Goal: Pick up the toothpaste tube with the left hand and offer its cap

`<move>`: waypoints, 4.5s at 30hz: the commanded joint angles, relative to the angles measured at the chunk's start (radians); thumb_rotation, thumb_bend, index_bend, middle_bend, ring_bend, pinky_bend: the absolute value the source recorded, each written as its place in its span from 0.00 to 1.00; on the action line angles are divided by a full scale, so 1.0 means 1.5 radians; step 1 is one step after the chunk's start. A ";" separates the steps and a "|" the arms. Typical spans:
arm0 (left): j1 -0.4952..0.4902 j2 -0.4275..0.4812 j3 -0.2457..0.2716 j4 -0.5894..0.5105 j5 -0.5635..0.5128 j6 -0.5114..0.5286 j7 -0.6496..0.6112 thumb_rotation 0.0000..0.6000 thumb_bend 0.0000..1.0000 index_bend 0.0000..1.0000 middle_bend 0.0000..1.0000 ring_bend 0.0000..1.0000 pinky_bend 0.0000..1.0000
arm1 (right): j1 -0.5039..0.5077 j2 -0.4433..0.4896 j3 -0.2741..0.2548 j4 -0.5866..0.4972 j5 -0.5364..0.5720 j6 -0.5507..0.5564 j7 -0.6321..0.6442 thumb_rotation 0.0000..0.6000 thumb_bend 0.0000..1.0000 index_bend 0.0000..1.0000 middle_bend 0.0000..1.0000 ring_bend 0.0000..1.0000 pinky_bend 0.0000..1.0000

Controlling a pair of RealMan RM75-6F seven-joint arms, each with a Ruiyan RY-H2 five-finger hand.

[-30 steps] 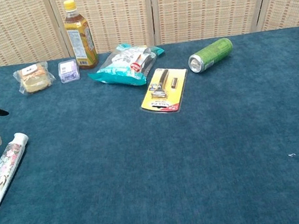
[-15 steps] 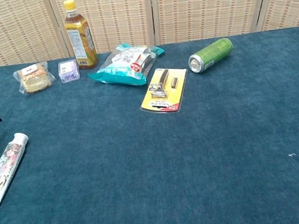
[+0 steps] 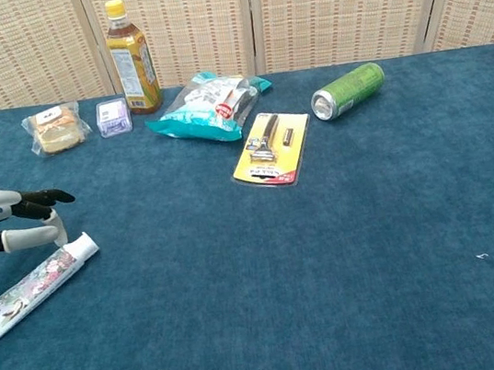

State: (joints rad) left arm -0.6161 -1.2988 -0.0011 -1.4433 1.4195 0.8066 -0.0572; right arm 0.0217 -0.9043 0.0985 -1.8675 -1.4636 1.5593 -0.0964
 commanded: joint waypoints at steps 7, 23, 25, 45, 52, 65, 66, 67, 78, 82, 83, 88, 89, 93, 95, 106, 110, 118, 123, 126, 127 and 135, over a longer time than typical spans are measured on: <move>0.025 0.004 0.020 -0.052 0.075 0.095 -0.003 0.70 0.13 0.33 0.00 0.00 0.00 | 0.005 -0.003 0.003 0.004 0.002 -0.006 0.001 1.00 0.25 0.29 0.28 0.08 0.21; 0.048 -0.056 0.020 -0.006 0.059 0.131 0.029 1.00 0.13 0.21 0.00 0.00 0.00 | 0.001 -0.003 0.001 0.009 0.003 -0.004 0.009 1.00 0.25 0.29 0.28 0.08 0.21; 0.052 -0.066 0.020 0.001 0.062 0.140 0.031 1.00 0.13 0.17 0.00 0.00 0.00 | -0.001 -0.002 0.001 0.008 0.002 -0.001 0.009 1.00 0.25 0.29 0.28 0.08 0.21; 0.059 -0.114 0.028 0.125 0.079 0.159 0.070 1.00 0.13 0.09 0.00 0.00 0.00 | -0.005 -0.001 0.000 0.002 0.002 0.002 0.005 1.00 0.25 0.29 0.28 0.08 0.21; 0.051 -0.114 0.010 0.150 0.060 0.151 0.071 1.00 0.13 0.11 0.00 0.00 0.00 | -0.004 -0.003 0.001 0.002 0.005 -0.001 0.003 1.00 0.25 0.29 0.28 0.08 0.21; 0.041 -0.124 -0.022 0.169 0.024 0.147 0.091 1.00 0.13 0.18 0.00 0.00 0.00 | -0.006 -0.003 0.002 0.007 0.008 0.001 0.008 1.00 0.25 0.29 0.28 0.08 0.21; 0.041 -0.120 -0.022 0.162 0.021 0.144 0.092 1.00 0.13 0.20 0.00 0.00 0.00 | -0.005 -0.004 0.002 0.008 0.009 0.000 0.010 1.00 0.25 0.29 0.28 0.08 0.21; 0.040 -0.114 -0.023 0.154 0.017 0.140 0.094 1.00 0.13 0.22 0.00 0.00 0.00 | -0.005 -0.004 0.002 0.009 0.009 -0.001 0.011 1.00 0.25 0.29 0.28 0.08 0.21; 0.025 -0.068 -0.025 0.071 -0.054 0.055 0.126 0.52 0.13 0.29 0.00 0.00 0.00 | -0.003 -0.007 0.004 0.022 0.012 -0.006 0.026 1.00 0.25 0.29 0.28 0.08 0.21; 0.022 -0.069 -0.027 0.066 -0.071 0.044 0.134 0.51 0.14 0.32 0.00 0.00 0.00 | -0.003 -0.008 0.004 0.026 0.013 -0.008 0.031 1.00 0.25 0.29 0.28 0.08 0.21; 0.021 -0.070 -0.027 0.066 -0.075 0.042 0.135 0.50 0.14 0.32 0.00 0.00 0.00 | -0.003 -0.007 0.004 0.026 0.013 -0.008 0.032 1.00 0.25 0.29 0.28 0.08 0.21; 0.023 -0.076 -0.027 0.071 -0.086 0.041 0.139 0.48 0.15 0.33 0.00 0.00 0.00 | -0.002 -0.007 0.004 0.028 0.012 -0.009 0.036 1.00 0.25 0.29 0.28 0.08 0.21; 0.024 -0.077 -0.026 0.072 -0.089 0.041 0.139 0.48 0.16 0.34 0.00 0.00 0.00 | -0.002 -0.007 0.004 0.028 0.012 -0.010 0.036 1.00 0.25 0.29 0.28 0.08 0.21; 0.030 -0.066 -0.019 0.058 -0.090 0.041 0.134 0.49 0.16 0.36 0.00 0.00 0.00 | -0.002 -0.008 0.003 0.028 0.011 -0.010 0.035 1.00 0.25 0.29 0.28 0.08 0.21; 0.035 -0.060 -0.013 0.049 -0.083 0.047 0.133 0.49 0.16 0.37 0.00 0.00 0.00 | -0.002 -0.008 0.003 0.028 0.012 -0.010 0.034 1.00 0.25 0.29 0.28 0.08 0.21; 0.039 -0.083 -0.011 0.084 -0.068 0.060 0.112 0.99 0.16 0.35 0.04 0.00 0.00 | -0.003 -0.007 0.003 0.022 0.011 -0.007 0.029 1.00 0.25 0.29 0.28 0.08 0.21; 0.040 -0.091 -0.011 0.099 -0.066 0.062 0.106 1.00 0.16 0.36 0.07 0.00 0.00 | -0.005 -0.006 0.003 0.020 0.011 -0.005 0.029 1.00 0.25 0.29 0.28 0.08 0.21; 0.044 -0.086 -0.014 0.096 -0.062 0.071 0.092 1.00 0.17 0.40 0.12 0.00 0.00 | -0.002 -0.007 0.004 0.019 0.011 -0.008 0.025 1.00 0.25 0.29 0.28 0.08 0.21; 0.043 -0.086 -0.013 0.098 -0.062 0.066 0.086 1.00 0.20 0.42 0.13 0.00 0.00 | -0.002 -0.008 0.005 0.018 0.012 -0.008 0.022 1.00 0.25 0.29 0.28 0.08 0.21; 0.043 -0.089 -0.013 0.101 -0.061 0.064 0.082 1.00 0.20 0.42 0.13 0.00 0.00 | -0.003 -0.007 0.005 0.016 0.012 -0.006 0.021 1.00 0.25 0.29 0.28 0.08 0.21; 0.043 -0.089 -0.012 0.102 -0.061 0.064 0.081 1.00 0.20 0.42 0.13 0.00 0.00 | -0.003 -0.007 0.005 0.016 0.012 -0.006 0.021 1.00 0.25 0.29 0.28 0.08 0.21; 0.045 -0.102 -0.020 0.114 -0.061 0.068 0.050 1.00 0.20 0.46 0.23 0.04 0.00 | -0.005 -0.006 0.005 0.013 0.011 -0.003 0.019 1.00 0.25 0.29 0.28 0.08 0.21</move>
State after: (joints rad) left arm -0.5500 -1.4465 -0.0276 -1.2767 1.3278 0.9063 0.0311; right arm 0.0149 -0.9136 0.1055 -1.8485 -1.4464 1.5548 -0.0672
